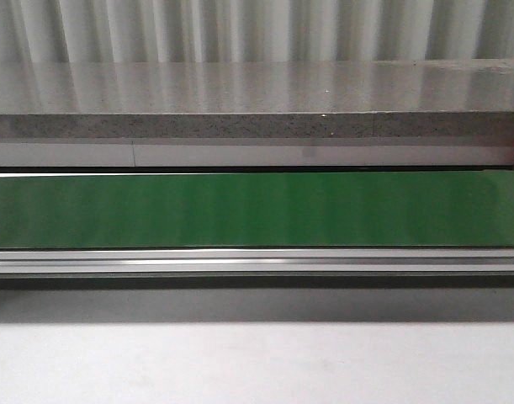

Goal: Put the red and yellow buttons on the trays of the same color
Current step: 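Carry the red button into the red tray and open the right gripper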

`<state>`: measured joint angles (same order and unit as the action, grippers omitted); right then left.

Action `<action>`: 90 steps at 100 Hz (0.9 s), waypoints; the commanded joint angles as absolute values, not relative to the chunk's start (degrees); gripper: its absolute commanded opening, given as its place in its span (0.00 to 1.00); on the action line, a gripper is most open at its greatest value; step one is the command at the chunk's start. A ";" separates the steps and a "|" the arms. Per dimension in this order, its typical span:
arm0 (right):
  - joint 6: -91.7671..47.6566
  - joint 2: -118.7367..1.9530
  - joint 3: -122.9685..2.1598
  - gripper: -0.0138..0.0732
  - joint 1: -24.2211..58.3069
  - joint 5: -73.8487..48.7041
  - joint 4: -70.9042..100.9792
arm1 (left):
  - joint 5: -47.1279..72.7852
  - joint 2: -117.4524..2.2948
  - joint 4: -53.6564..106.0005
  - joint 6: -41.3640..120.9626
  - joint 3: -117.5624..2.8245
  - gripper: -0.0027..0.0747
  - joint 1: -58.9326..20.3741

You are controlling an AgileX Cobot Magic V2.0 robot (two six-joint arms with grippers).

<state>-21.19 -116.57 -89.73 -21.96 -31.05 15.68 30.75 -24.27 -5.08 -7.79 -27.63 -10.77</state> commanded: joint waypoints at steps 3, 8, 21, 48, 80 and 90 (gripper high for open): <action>-21.10 -114.18 -91.65 0.32 -22.61 -28.12 15.73 | 26.27 -24.55 -5.20 -8.00 -29.32 0.01 -11.18; -21.10 -114.44 -91.65 0.32 -22.68 -28.18 15.66 | 26.27 -24.55 -5.20 -8.00 -29.32 0.01 -11.18; -21.10 -114.82 -91.65 0.33 -22.70 -28.18 15.60 | 26.27 -24.55 -5.20 -8.00 -29.32 0.01 -11.18; -21.10 -114.82 -91.65 0.65 -22.70 -27.92 15.47 | 26.27 -24.55 -5.20 -8.00 -29.32 0.01 -11.18; -21.15 -113.90 -91.65 0.78 -22.70 -27.77 15.46 | 26.27 -24.55 -5.20 -8.00 -29.32 0.01 -11.18; -21.15 -111.73 -91.65 0.78 -22.70 -27.90 15.46 | 26.27 -24.55 -5.20 -8.00 -29.32 0.01 -11.18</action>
